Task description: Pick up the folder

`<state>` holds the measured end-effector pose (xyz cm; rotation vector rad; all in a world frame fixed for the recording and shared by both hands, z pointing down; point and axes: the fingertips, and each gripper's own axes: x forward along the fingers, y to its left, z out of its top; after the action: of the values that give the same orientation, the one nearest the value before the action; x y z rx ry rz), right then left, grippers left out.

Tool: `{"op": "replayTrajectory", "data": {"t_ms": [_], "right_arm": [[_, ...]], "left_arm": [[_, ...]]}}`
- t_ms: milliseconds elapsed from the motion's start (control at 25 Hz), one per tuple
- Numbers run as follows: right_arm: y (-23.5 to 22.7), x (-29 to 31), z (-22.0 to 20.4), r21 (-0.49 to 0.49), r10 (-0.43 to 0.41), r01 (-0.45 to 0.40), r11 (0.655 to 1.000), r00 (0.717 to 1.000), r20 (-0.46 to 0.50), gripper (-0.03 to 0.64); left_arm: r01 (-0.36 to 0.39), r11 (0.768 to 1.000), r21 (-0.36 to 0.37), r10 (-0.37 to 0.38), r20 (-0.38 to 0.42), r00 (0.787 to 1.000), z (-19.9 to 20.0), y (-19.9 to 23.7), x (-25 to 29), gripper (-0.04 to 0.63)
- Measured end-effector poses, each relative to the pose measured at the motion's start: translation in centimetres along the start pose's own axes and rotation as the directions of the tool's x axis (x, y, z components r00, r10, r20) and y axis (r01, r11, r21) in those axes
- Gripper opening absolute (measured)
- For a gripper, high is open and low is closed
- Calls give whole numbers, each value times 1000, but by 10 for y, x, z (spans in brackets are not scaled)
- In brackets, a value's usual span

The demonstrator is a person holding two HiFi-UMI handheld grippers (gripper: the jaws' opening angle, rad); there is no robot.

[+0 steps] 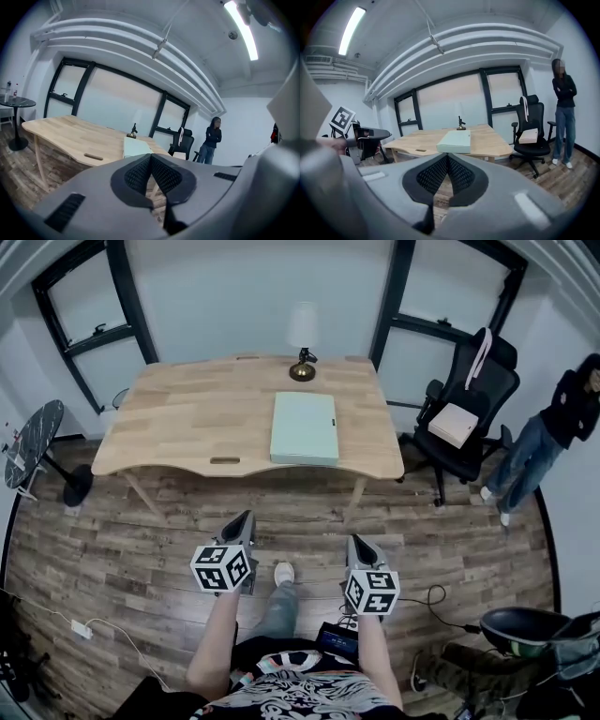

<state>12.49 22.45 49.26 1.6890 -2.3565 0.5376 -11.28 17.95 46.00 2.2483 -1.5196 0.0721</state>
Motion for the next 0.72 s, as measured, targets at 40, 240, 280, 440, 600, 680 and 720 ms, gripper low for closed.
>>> {"op": "replayTrajectory", "data": {"t_ms": [40,240,280,440,600,680,720], "right_arm": [[-7,11,2,1,-5,5,1000,1000,-5,5],[-44,83,18,-52,-46,42,998,997,-67,5],[-49,100,23,-51,-49,45,998,996,-76,5],[-65,172,54,-50,-53,48,998,994,-96,5],[-83,229,69,-40,-80,75,996,988,-133,5],[-90,252,73,-48,-99,93,995,984,-146,5],[-93,262,76,-61,-111,103,993,983,-146,5]], "left_arm": [[0,1000,-2,0,-3,1000,1,4,14,6],[8,1000,-5,-8,-35,999,7,27,98,6],[8,1000,-2,-8,-45,999,11,34,116,6],[1,1000,22,0,-74,997,38,72,184,6],[16,1000,-6,-16,-91,996,61,103,242,8],[23,999,-22,-25,-101,995,67,115,267,7],[25,999,-26,-28,-108,994,68,121,279,8]]}}
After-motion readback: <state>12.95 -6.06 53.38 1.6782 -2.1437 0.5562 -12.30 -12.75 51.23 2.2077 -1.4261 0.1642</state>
